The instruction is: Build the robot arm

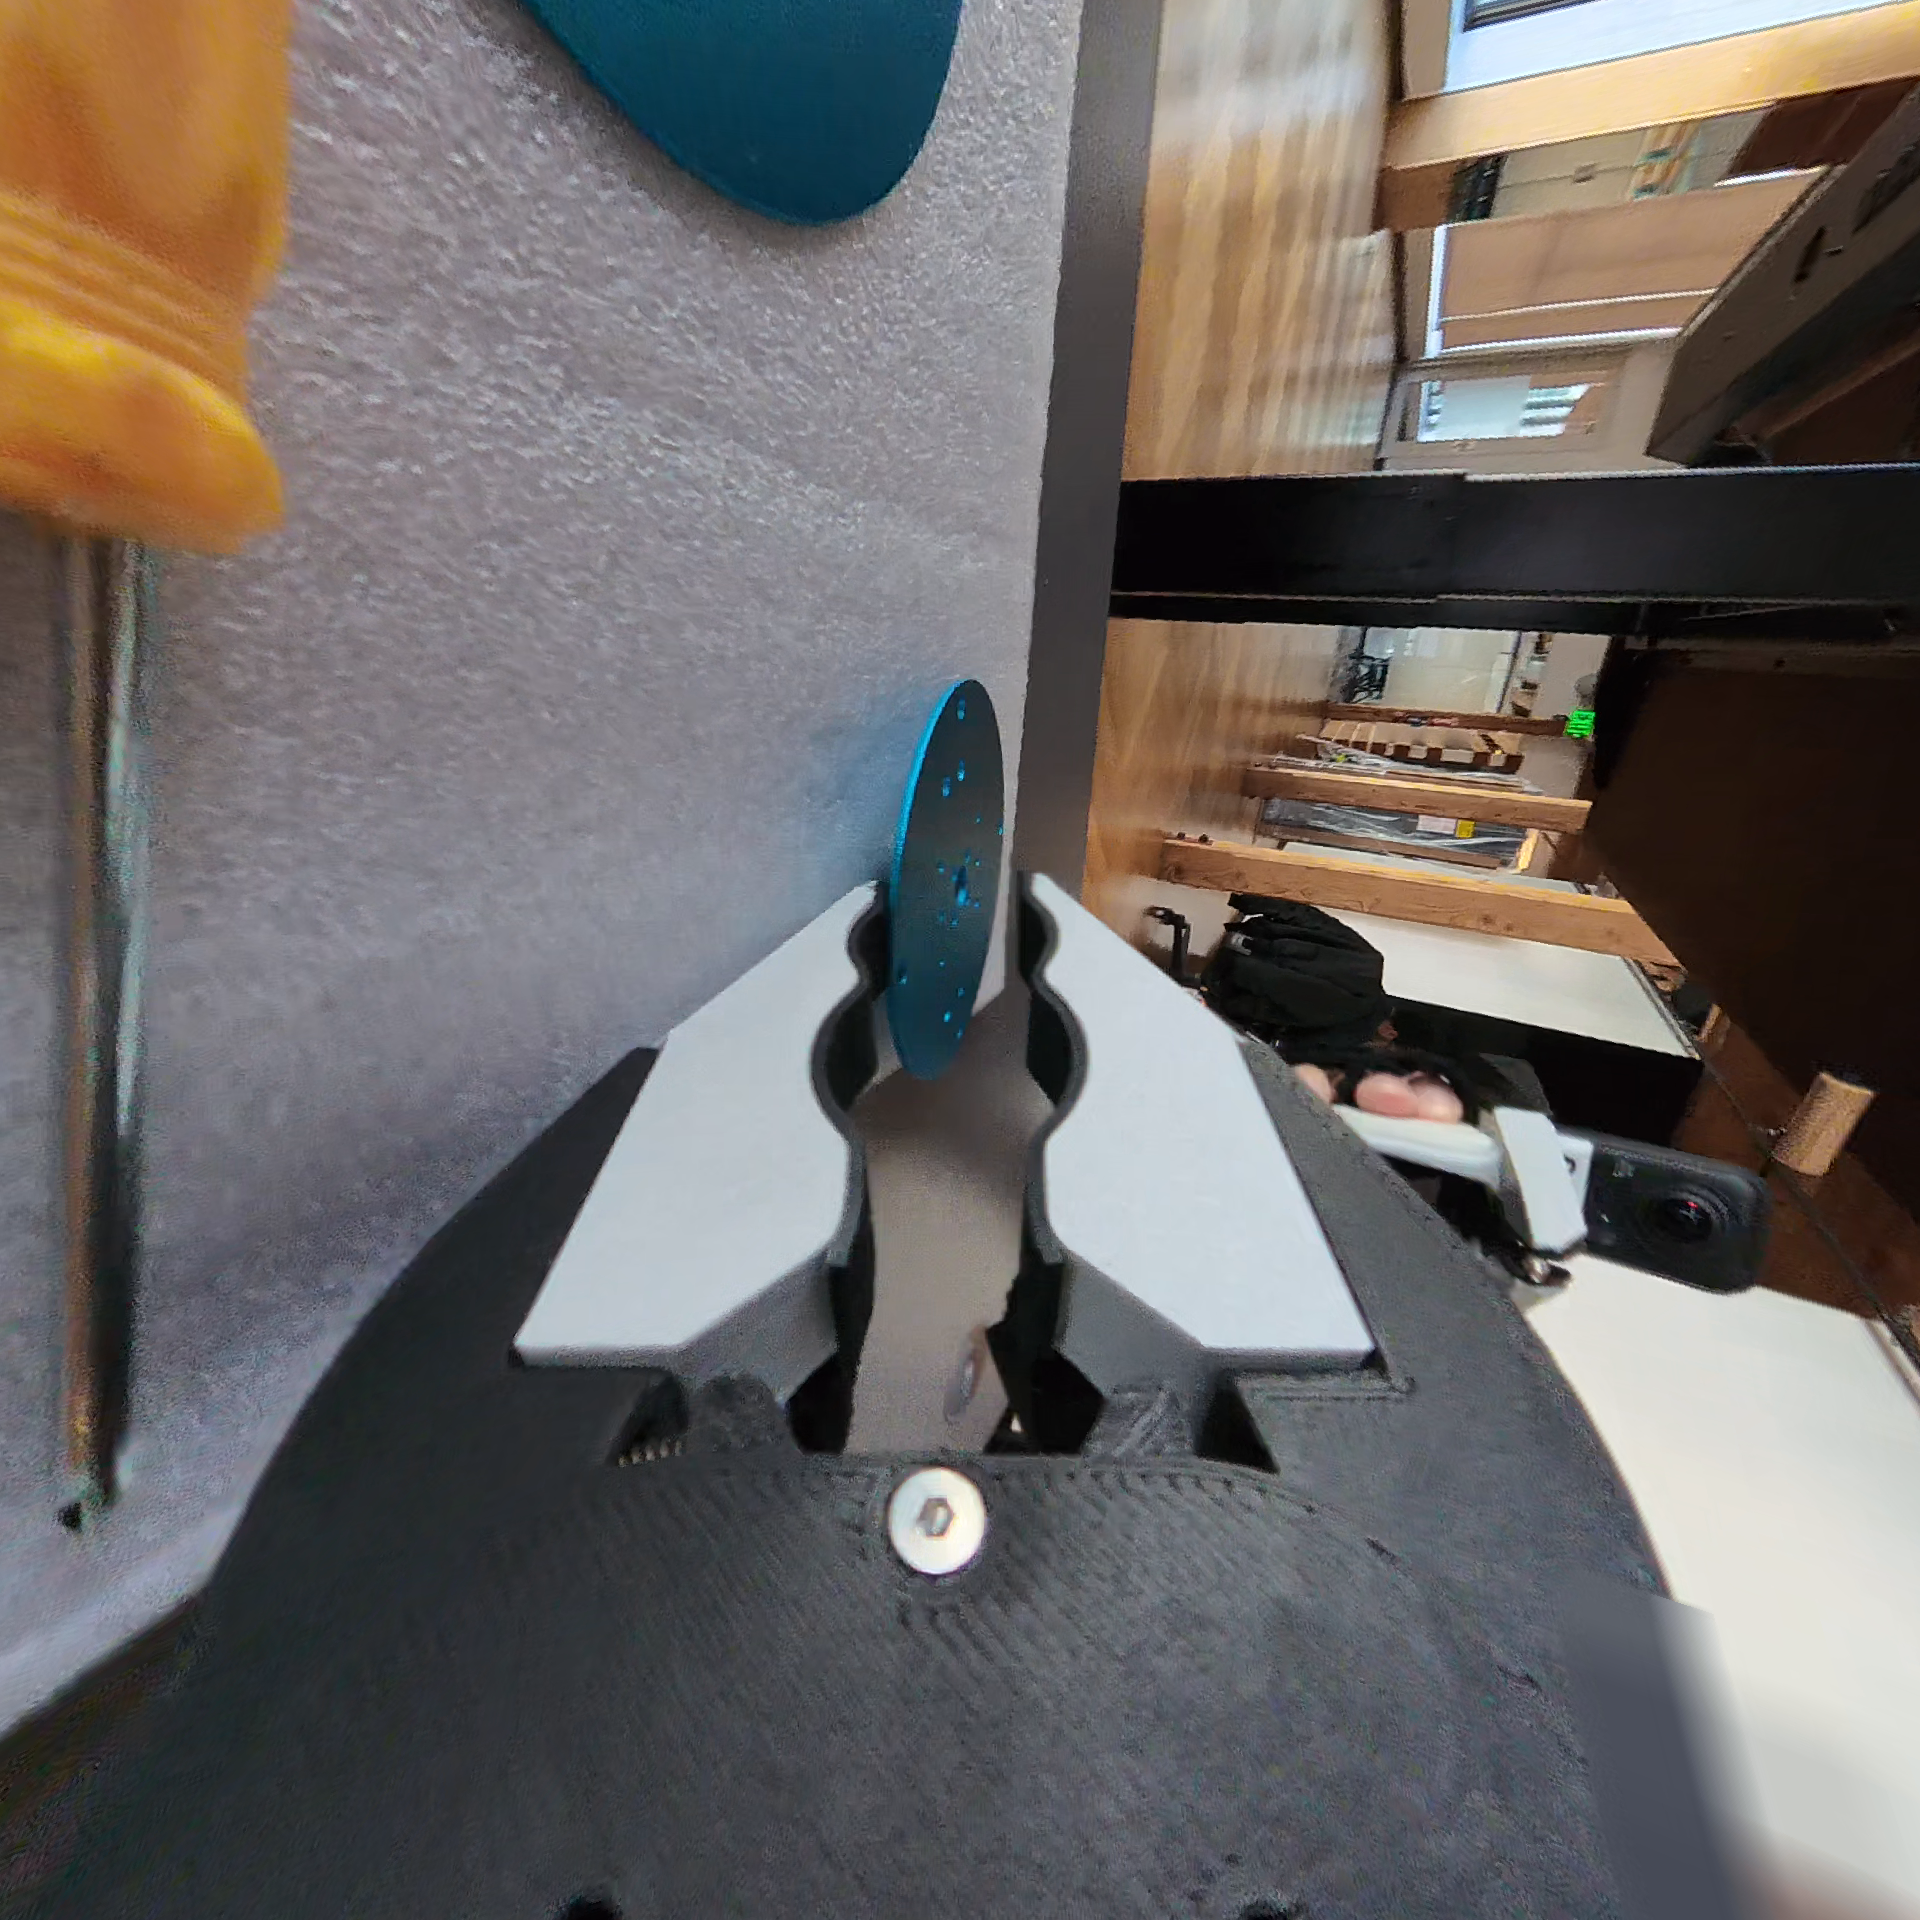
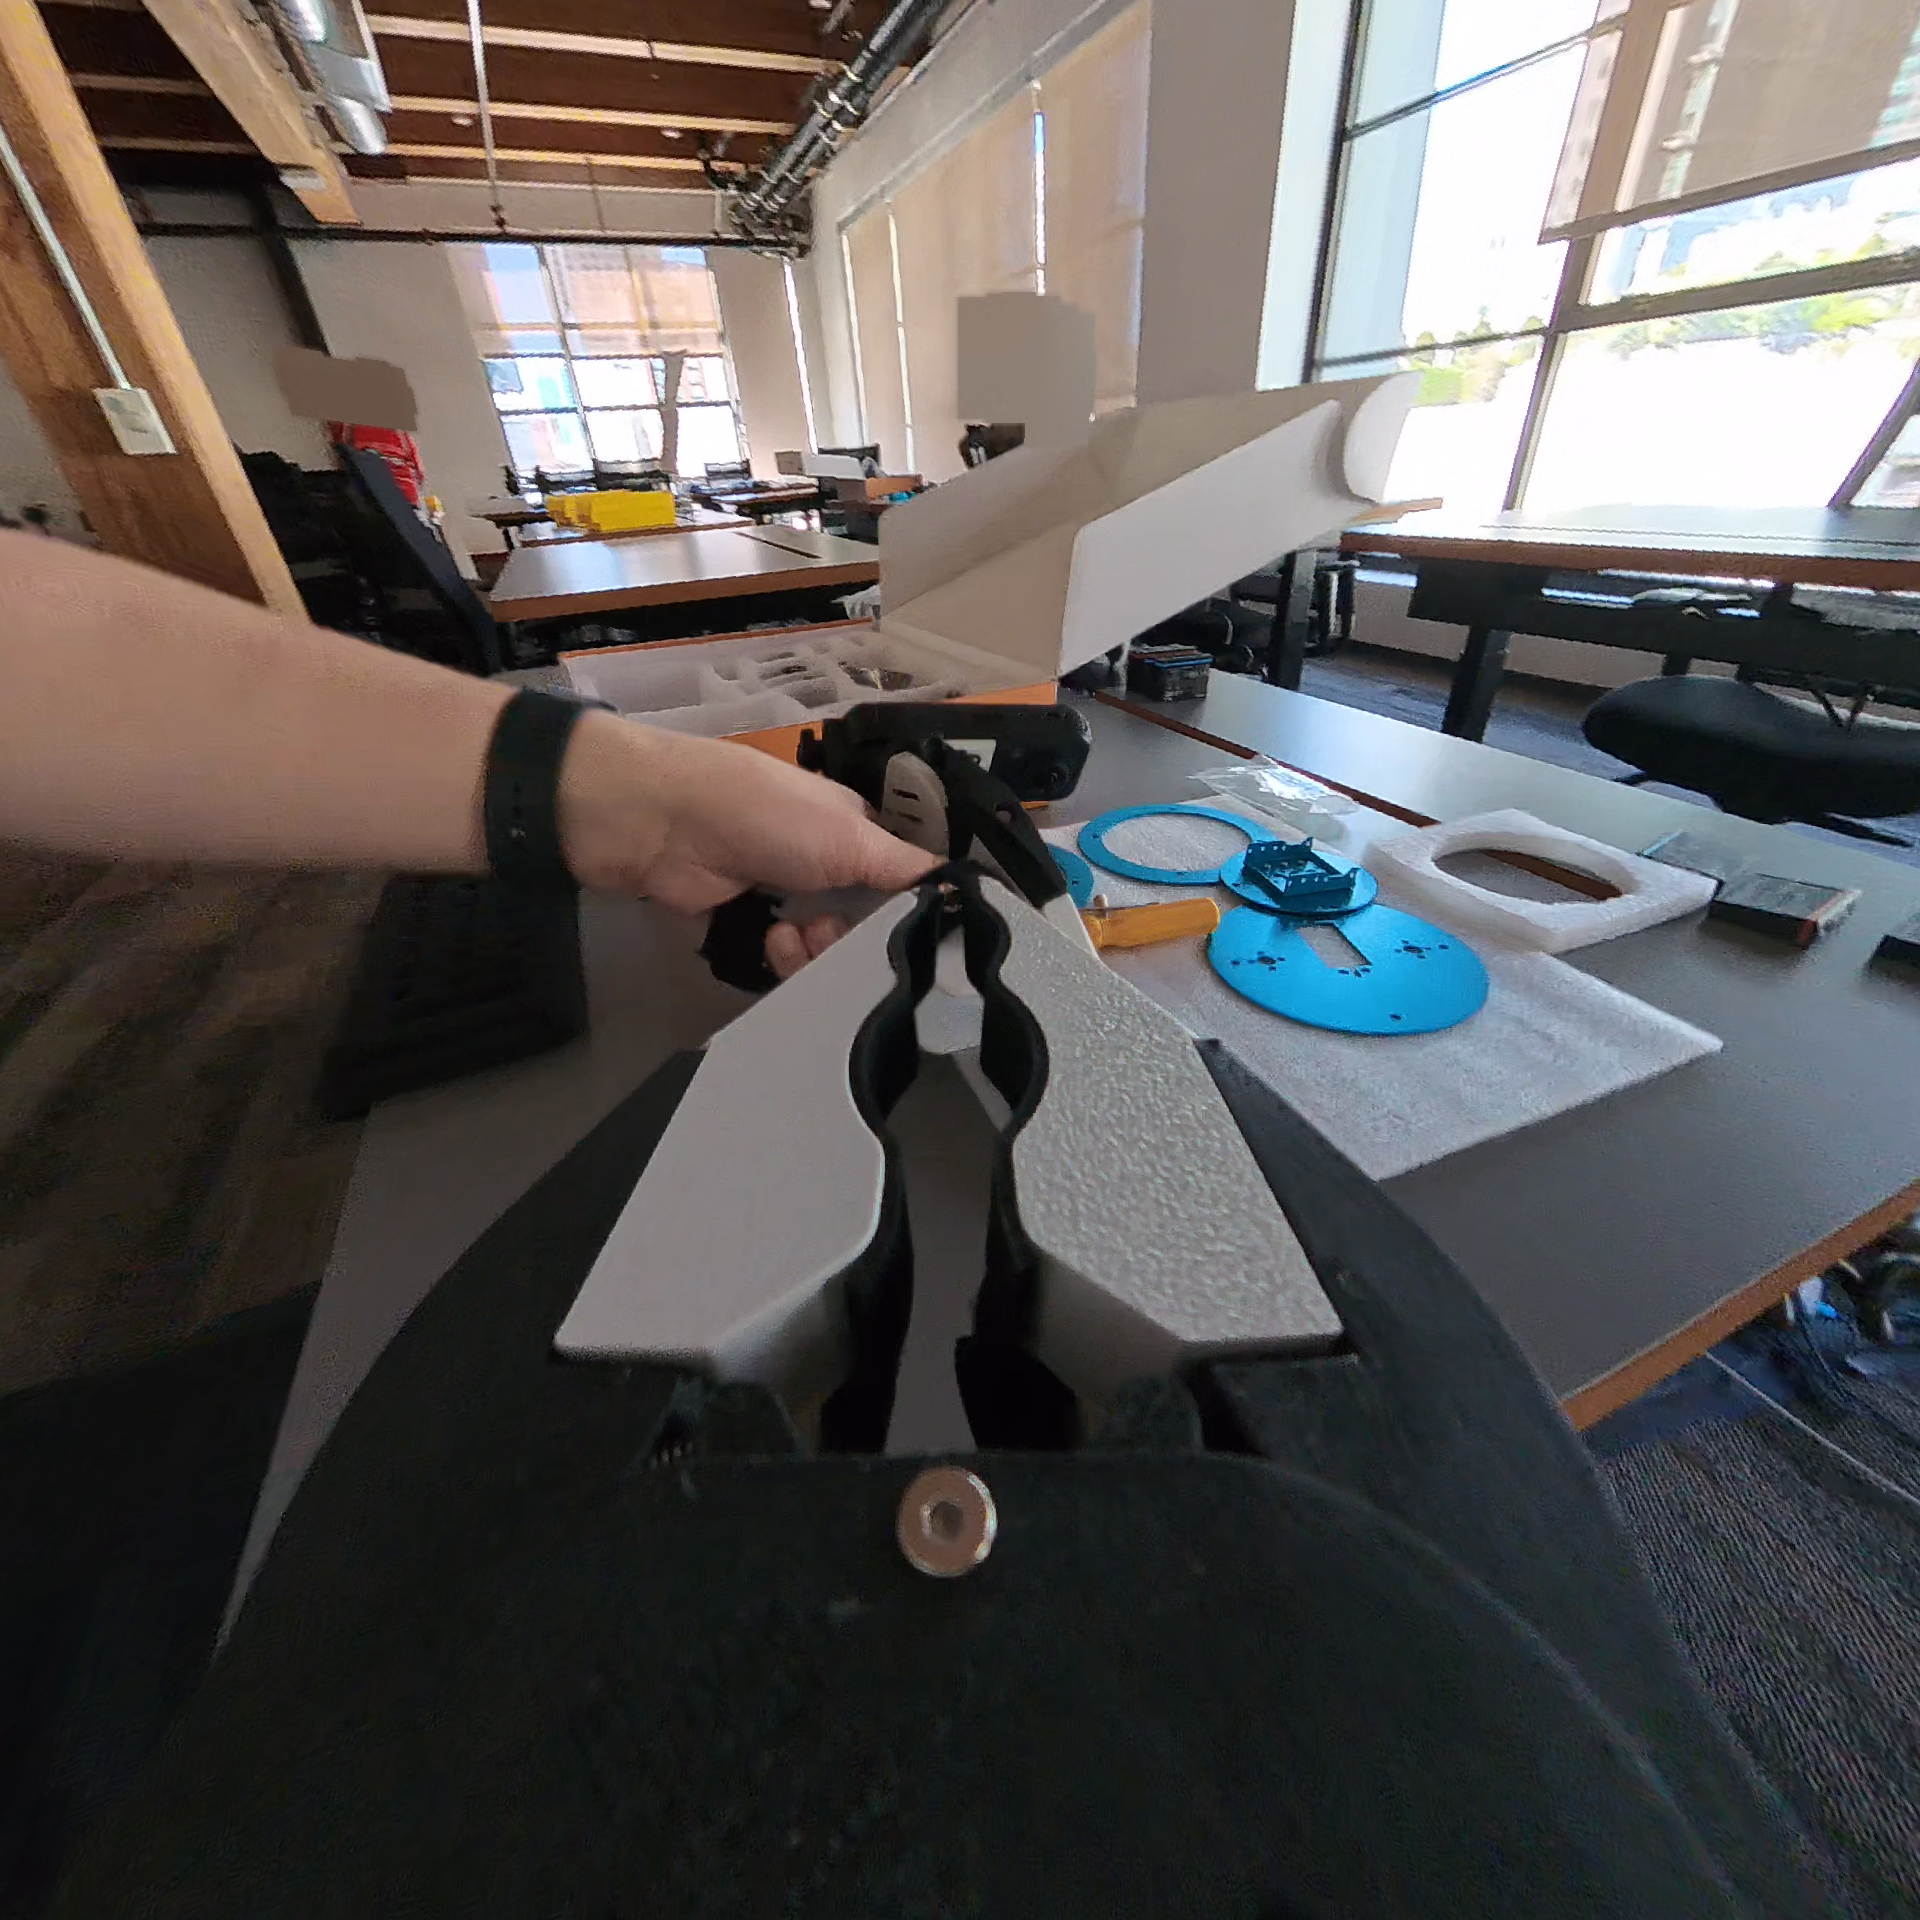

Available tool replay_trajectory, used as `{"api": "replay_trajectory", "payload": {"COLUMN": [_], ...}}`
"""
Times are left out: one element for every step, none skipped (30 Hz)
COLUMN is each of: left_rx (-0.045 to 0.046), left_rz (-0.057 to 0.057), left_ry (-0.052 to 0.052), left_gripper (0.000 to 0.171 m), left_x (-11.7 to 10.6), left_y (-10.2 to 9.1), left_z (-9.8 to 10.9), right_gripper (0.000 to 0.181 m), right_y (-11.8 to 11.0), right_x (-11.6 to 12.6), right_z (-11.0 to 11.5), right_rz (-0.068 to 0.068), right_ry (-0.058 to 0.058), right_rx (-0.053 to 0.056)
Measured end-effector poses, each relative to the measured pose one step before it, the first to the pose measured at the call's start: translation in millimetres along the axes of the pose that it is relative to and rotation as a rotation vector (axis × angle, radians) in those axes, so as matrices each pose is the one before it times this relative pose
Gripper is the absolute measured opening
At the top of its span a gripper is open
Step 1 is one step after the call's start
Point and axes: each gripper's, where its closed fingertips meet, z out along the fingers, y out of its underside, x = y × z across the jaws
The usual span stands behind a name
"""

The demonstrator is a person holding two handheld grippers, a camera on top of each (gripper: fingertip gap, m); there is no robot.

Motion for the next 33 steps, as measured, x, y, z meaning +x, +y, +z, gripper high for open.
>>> {"api": "replay_trajectory", "payload": {"left_rx": [-0.01632,-0.01107,-0.00691,-0.00201,-0.00067,0.00193,-0.00112,0.00841,0.01380,-0.00057,0.01431,0.04530,0.05741,0.06304,0.05874,0.05398,0.05365,0.04258,0.02414,0.01036,0.00259,-0.00537,-0.01523,-0.03279,-0.03818,-0.02376,-0.01238,-0.00568,-0.00451,-0.00365,-0.00915,-0.01075,0.00174], "left_rz": [-0.0128,0.0030,0.0166,0.0271,0.0270,0.0262,0.0338,0.0512,0.0853,0.1104,0.1193,0.1289,0.1243,0.1140,0.1000,0.0724,0.0610,0.0511,0.0370,0.0289,0.0131,-0.0019,-0.0012,-0.0112,-0.0248,-0.0206,-0.0166,-0.0114,-0.0088,-0.0090,-0.0092,-0.0063,0.0024], "left_ry": [-0.0371,-0.0587,-0.0678,-0.0643,-0.0632,-0.0544,-0.0367,-0.0161,0.0125,0.0113,-0.0103,-0.0187,-0.0341,-0.0405,-0.0337,-0.0390,-0.0312,-0.0152,-0.0221,-0.0025,0.0175,0.0060,0.0128,0.0090,-0.0070,0.0048,0.0042,0.0051,0.0076,0.0040,0.0014,-0.0035,-0.0117], "left_gripper": [0.032,0.037,0.041,0.047,0.054,0.062,0.068,0.069,0.068,0.064,0.068,0.076,0.075,0.075,0.075,0.073,0.074,0.070,0.073,0.080,0.082,0.081,0.084,0.087,0.086,0.088,0.089,0.088,0.088,0.088,0.088,0.089,0.089], "left_x": [1.33,-1.26,-2.24,-1.70,-2.31,-1.93,-0.08,2.74,7.19,6.83,3.37,3.05,1.45,0.71,1.98,0.30,-0.10,1.18,-1.26,1.06,3.30,0.15,0.22,-1.10,-4.11,-2.07,-1.59,-0.89,0.46,0.61,0.51,0.18,-0.41], "left_y": [0.33,0.18,-0.12,-0.52,0.02,0.83,1.99,2.19,3.47,6.24,4.65,1.18,-0.21,-1.87,-1.70,-1.49,-3.05,-2.28,-0.80,0.60,1.56,2.30,3.08,4.58,4.81,3.45,2.83,2.46,2.50,2.29,2.79,2.52,0.15], "left_z": [-4.23,-4.42,-4.25,-4.04,-4.28,-3.88,-3.32,-3.40,-3.13,-2.84,-3.05,-3.28,-2.59,-0.82,1.11,1.75,1.65,2.08,2.03,2.47,2.76,3.04,3.65,3.54,3.24,3.21,2.77,2.50,2.50,2.54,2.78,2.95,1.90], "right_gripper": [0.003,0.003,0.003,0.003,0.003,0.003,0.003,0.003,0.003,0.003,0.003,0.003,0.004,0.003,0.003,0.003,0.003,0.003,0.003,0.004,0.003,0.004,0.003,0.003,0.003,0.003,0.003,0.003,0.003,0.003,0.003,0.003,0.003], "right_y": [0.10,0.67,0.72,0.47,1.19,1.35,0.64,1.45,1.90,1.74,1.96,3.20,4.46,4.10,3.42,3.71,4.95,6.48,4.56,2.04,2.95,4.96,5.00,5.37,4.18,0.76,0.49,1.54,1.49,1.78,2.09,2.80,4.56], "right_x": [5.87,6.14,6.28,6.55,6.81,6.63,5.77,5.78,5.35,3.35,2.20,3.23,3.94,3.63,3.48,3.95,5.73,6.27,5.13,3.09,2.41,2.01,1.35,2.02,3.35,3.34,2.20,1.61,0.33,-0.01,-0.42,-0.04,-0.34], "right_z": [2.36,2.77,2.96,3.14,3.24,3.46,3.33,3.24,2.84,2.36,2.13,1.86,1.66,1.49,1.37,1.03,1.09,1.51,1.54,1.63,1.87,2.44,2.55,2.53,1.63,0.74,1.02,1.43,1.34,1.48,1.37,1.36,1.73], "right_rz": [-0.0077,-0.0030,0.0019,0.0083,0.0155,0.0175,0.0131,0.0038,0.0003,-0.0027,-0.0081,-0.0072,-0.0024,0.0030,0.0056,-0.0013,-0.0096,-0.0086,-0.0070,-0.0137,-0.0216,-0.0192,-0.0223,-0.0281,-0.0285,-0.0293,-0.0191,-0.0106,-0.0202,-0.0266,-0.0262,-0.0227,-0.0130], "right_ry": [-0.0273,-0.0283,-0.0282,-0.0254,-0.0221,-0.0214,-0.0219,-0.0150,-0.0085,-0.0125,-0.0152,-0.0065,-0.0011,-0.0002,0.0015,0.0090,0.0242,0.0319,0.0333,0.0269,0.0235,0.0221,0.0174,0.0205,0.0288,0.0271,0.0160,0.0117,0.0068,0.0053,0.0054,0.0102,0.0090], "right_rx": [0.0138,0.0138,0.0173,0.0205,0.0161,0.0132,0.0123,0.0042,-0.0029,-0.0047,-0.0084,-0.0189,-0.0259,-0.0234,-0.0192,-0.0171,-0.0180,-0.0254,-0.0160,-0.0033,-0.0131,-0.0274,-0.0238,-0.0212,-0.0187,-0.0015,-0.0003,-0.0097,-0.0087,-0.0110,-0.0090,-0.0080,-0.0124]}}
